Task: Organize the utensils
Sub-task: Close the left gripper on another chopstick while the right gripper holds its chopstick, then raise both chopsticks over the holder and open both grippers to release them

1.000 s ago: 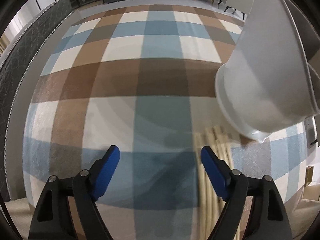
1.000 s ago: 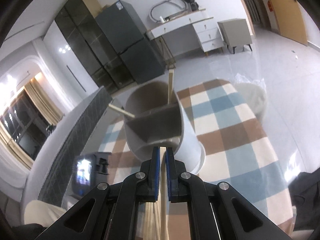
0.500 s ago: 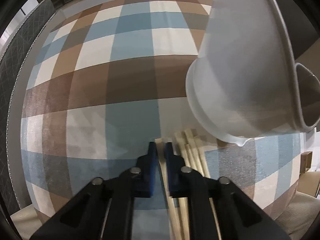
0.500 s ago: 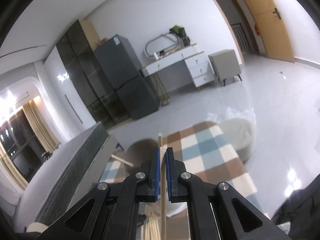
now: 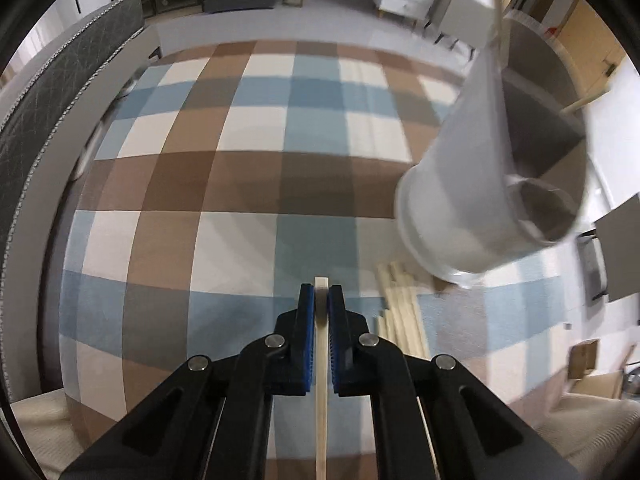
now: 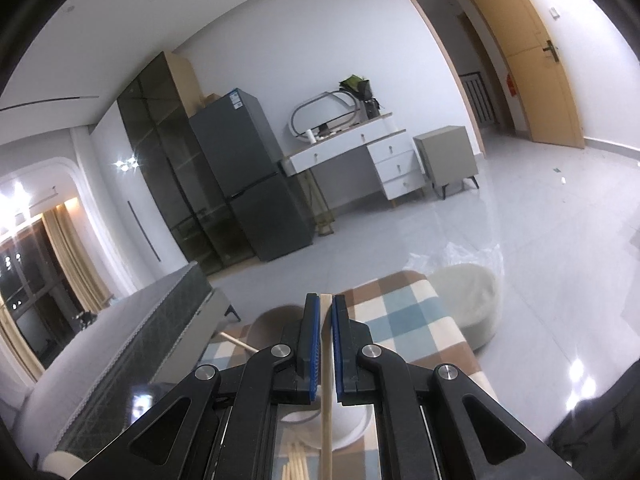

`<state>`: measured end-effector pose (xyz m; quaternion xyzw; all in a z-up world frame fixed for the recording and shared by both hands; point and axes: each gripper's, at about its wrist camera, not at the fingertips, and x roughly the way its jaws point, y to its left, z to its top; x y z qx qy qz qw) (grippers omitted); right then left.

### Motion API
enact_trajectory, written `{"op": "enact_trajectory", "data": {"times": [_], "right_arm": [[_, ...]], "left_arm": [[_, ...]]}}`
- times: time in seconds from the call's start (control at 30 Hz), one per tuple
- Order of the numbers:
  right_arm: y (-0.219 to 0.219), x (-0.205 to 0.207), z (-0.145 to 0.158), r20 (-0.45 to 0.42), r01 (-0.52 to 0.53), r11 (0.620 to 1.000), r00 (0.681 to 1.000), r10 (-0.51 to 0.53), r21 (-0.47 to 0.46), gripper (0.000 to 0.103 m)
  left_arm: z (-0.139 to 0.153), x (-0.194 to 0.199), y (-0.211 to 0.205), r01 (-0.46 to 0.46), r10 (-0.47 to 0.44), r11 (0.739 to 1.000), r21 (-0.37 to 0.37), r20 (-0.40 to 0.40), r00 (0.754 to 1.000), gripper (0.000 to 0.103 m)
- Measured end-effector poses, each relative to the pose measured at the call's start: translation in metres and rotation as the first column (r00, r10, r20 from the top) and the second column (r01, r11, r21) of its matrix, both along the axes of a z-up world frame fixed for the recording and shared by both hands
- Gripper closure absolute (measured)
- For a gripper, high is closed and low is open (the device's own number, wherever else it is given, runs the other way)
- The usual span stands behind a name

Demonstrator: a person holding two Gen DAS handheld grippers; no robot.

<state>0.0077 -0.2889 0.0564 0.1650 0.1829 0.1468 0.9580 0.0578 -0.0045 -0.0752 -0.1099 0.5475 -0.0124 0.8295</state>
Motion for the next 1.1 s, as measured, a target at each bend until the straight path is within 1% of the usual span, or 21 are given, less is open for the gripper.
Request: {"op": "enact_trajectory", "data": {"times": [0.13, 0.27, 0.4, 0.53, 0.63, 0.8, 1.0, 1.1], "right_arm": [[0.001, -0.005, 0.000, 0.012, -0.007, 1.000, 1.000, 0.007, -0.012, 0.098], [0.000, -0.009, -0.002, 0.002, -0.003, 1.000, 1.000, 0.003, -0.011, 0.098], [0.003, -0.014, -0.005, -0.008, -0.002, 1.000, 1.000, 0.001, -0.027, 0.098], [0.007, -0.017, -0.007, -0.006, 0.000, 0.999, 1.000, 0.000, -0.053, 0.098], [0.008, -0.020, -0.009, -0.007, 0.005, 0.998, 1.000, -0.006, -0.067, 0.098], [0.010, -0.021, -0.012, -0.018, 0.009, 0.997, 1.000, -0.010, -0.082, 0.098], [0.013, -0.022, -0.011, -0.016, 0.010, 0.996, 1.000, -0.012, -0.090, 0.098], [0.015, -0.022, -0.007, -0.003, 0.005, 0.997, 1.000, -0.005, -0.081, 0.098]], "left_arm": [[0.026, -0.013, 0.000, 0.034, -0.033, 0.999, -0.015, 0.044, 0.998, 0.101], [0.048, -0.015, -0.010, 0.067, -0.066, 0.998, -0.014, 0.084, 0.994, 0.101], [0.056, -0.010, -0.010, 0.095, -0.093, 0.995, -0.015, 0.106, 0.990, 0.101], [0.067, -0.017, -0.008, 0.113, -0.110, 0.993, -0.021, 0.131, 0.985, 0.101], [0.074, -0.022, -0.009, 0.133, -0.130, 0.991, -0.008, 0.151, 0.980, 0.101], [0.082, -0.029, -0.011, 0.160, -0.156, 0.987, -0.007, 0.172, 0.973, 0.101], [0.097, -0.034, -0.011, 0.182, -0.174, 0.983, -0.025, 0.199, 0.965, 0.101], [0.113, -0.033, -0.009, 0.189, -0.171, 0.980, -0.062, 0.229, 0.958, 0.101]]}}
